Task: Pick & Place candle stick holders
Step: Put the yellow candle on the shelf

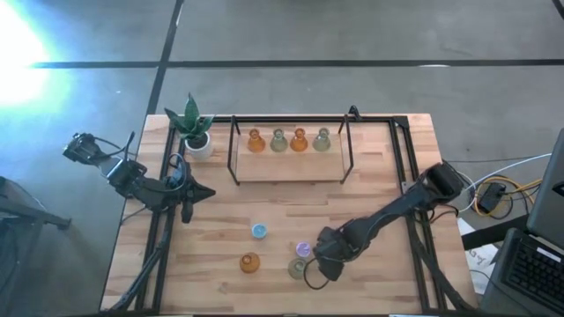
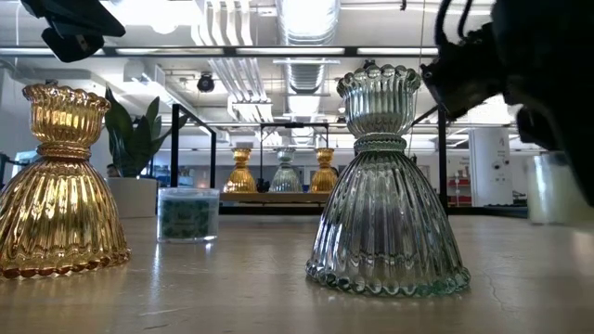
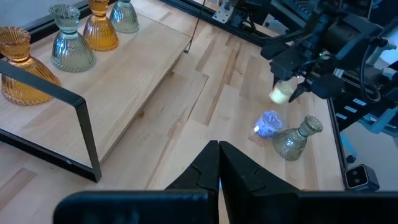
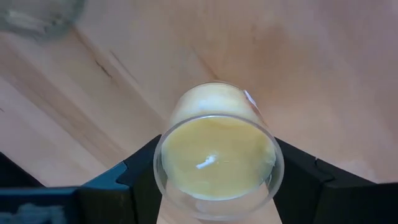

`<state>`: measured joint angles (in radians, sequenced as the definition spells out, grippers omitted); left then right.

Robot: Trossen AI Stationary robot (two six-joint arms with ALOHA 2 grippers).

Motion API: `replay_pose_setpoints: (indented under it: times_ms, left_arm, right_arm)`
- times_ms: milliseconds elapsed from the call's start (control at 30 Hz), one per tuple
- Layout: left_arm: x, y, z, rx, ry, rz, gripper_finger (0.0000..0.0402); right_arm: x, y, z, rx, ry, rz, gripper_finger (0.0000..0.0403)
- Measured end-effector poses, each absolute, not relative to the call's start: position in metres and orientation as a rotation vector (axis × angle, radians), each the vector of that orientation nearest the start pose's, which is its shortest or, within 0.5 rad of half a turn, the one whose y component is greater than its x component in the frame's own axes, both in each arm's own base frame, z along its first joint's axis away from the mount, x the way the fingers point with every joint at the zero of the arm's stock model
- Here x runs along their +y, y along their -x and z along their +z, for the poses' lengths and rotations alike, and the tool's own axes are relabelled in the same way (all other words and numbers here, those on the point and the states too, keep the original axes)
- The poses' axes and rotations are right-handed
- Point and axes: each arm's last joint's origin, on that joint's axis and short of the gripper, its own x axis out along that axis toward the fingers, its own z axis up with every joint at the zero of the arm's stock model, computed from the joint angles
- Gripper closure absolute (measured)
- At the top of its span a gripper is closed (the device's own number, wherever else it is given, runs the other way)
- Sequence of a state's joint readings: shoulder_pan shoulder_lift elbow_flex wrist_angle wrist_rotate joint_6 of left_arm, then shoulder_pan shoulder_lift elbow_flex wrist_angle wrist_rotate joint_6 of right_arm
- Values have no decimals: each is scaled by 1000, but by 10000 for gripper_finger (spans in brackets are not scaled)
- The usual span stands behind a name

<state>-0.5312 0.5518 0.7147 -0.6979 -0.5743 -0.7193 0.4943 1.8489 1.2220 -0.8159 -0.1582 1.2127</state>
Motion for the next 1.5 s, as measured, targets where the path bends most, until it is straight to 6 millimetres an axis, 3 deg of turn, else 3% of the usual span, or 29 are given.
replay_pose_setpoints:
  times_ms: [200, 433, 800, 1100, 1300, 1500]
  left_arm:
    - [-40, -100, 294, 413, 429, 203, 390]
    - [-40, -100, 294, 410, 429, 206, 390]
    - [-40, -100, 294, 403, 424, 220, 390]
    - [-39, -100, 294, 397, 420, 232, 390]
    - [-39, -100, 294, 394, 419, 236, 390]
    - [-39, -100, 294, 389, 421, 245, 390]
  right_arm:
    - [144, -305, 185, 1512, -681, -346, 180]
    - [104, -322, 207, 1497, -604, -282, 180]
    - [12, -342, 232, 1438, -502, -299, 180]
    - [-56, -352, 271, 1278, -497, -337, 179]
    - [-80, -353, 289, 1207, -481, -337, 179]
    - [-94, -352, 288, 1166, -562, -409, 179]
